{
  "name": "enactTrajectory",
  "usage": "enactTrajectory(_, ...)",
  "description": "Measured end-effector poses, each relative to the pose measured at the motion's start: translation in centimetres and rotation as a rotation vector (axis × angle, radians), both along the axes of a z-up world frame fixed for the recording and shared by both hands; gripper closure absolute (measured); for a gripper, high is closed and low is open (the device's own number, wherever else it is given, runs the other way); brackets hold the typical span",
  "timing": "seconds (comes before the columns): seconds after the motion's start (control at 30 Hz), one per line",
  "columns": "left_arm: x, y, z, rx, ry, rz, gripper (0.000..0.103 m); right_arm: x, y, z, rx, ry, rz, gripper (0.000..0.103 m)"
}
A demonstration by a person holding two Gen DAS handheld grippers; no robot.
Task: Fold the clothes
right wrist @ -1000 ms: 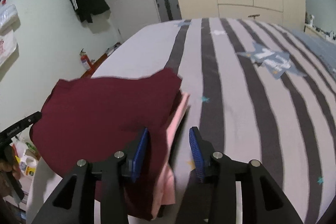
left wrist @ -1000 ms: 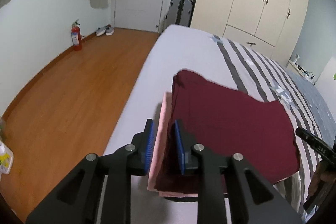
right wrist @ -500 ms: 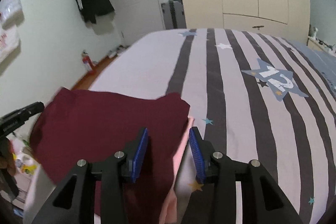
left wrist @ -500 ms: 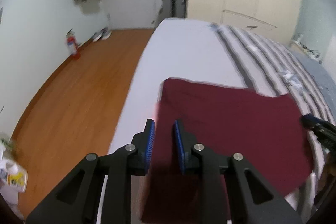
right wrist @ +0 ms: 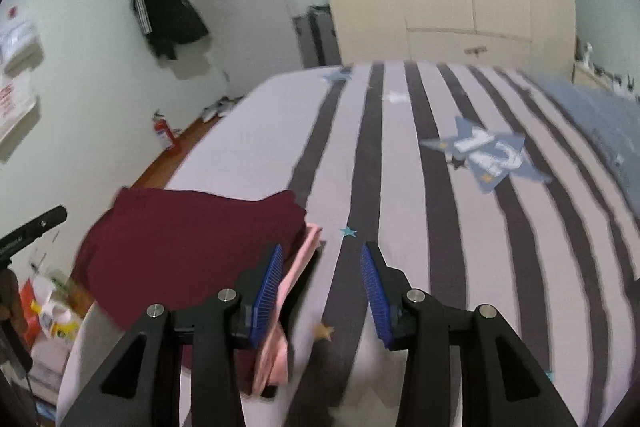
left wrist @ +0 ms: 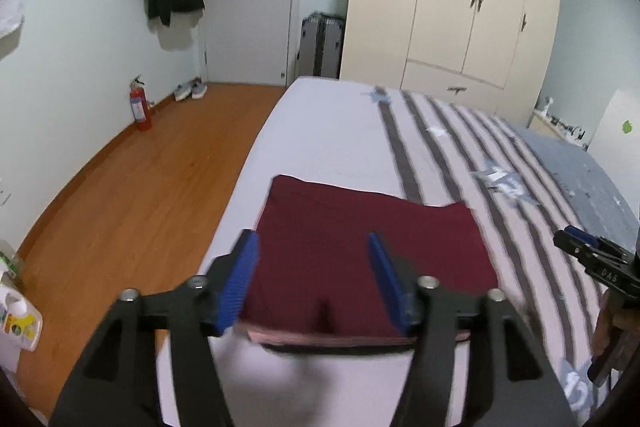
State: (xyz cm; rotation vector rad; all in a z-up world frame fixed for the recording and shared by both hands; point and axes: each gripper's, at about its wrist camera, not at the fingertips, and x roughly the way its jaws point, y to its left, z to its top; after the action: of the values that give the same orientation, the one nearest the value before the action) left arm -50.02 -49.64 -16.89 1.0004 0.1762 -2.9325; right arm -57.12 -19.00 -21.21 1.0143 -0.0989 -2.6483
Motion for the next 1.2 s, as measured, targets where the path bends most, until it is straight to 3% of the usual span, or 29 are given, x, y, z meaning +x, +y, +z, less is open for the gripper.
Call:
enactTrajectory(0.07, 3.2, 2.2, 0.9, -0.029, -0.003, 0.029, 0.029, 2.3, 0.6, 1.5, 0.014, 0.029, 0.02, 0.046)
enactTrajectory(0.13, 6.3, 4.4, 1.7, -0.043, -0.011, 0.039, 0.027, 5.5, 1.8, 3.2, -0.007, 0.057, 0.049, 0.028)
enactTrajectory(0.33, 15.3, 11.4, 3.4, -0.01, -0.057, 0.135, 0.013, 13.2, 6.0, 5.9, 0.003, 0.091, 0.136, 0.012)
enactTrajectory(0.47, 21.2, 15.6, 4.6, -0.002, -0.076, 0.244, 0.001, 18.0, 9.6, 7.4, -0.021, 0.08, 0.195, 0.009)
enactTrajectory(0.6, 26.5, 19.7, 5.9, -0.025, -0.053, 0.312, 0.001, 22.3, 13.0, 9.2, -0.024, 0.076, 0.246, 0.006)
enactTrajectory(0.63, 27.8, 20.7, 6.2, -0.012, -0.059, 0.326, 0.001, 23.4, 13.8, 9.7, -0.024, 0.08, 0.259, 0.001)
enactTrajectory(0.8, 32.0, 24.0, 5.7, 0.016, -0.061, 0.364, 0.001, 27.8, 17.1, 10.6, -0.012, 0.102, 0.277, 0.001)
enactTrajectory(0.97, 34.9, 27.0, 3.0, 0.0, -0.06, 0.366, 0.001, 30.8, 18.5, 8.7, -0.005, 0.088, 0.27, 0.001)
enactTrajectory(1.13, 38.0, 30.1, 0.5, -0.057, -0.003, 0.339, 0.001, 33.6, 19.2, 4.8, -0.038, 0.115, 0.302, 0.001)
enactTrajectory(1.2, 39.1, 30.6, 0.0, -0.039, 0.021, 0.32, 0.001, 34.7, 19.5, 3.8, -0.054, 0.134, 0.305, 0.001)
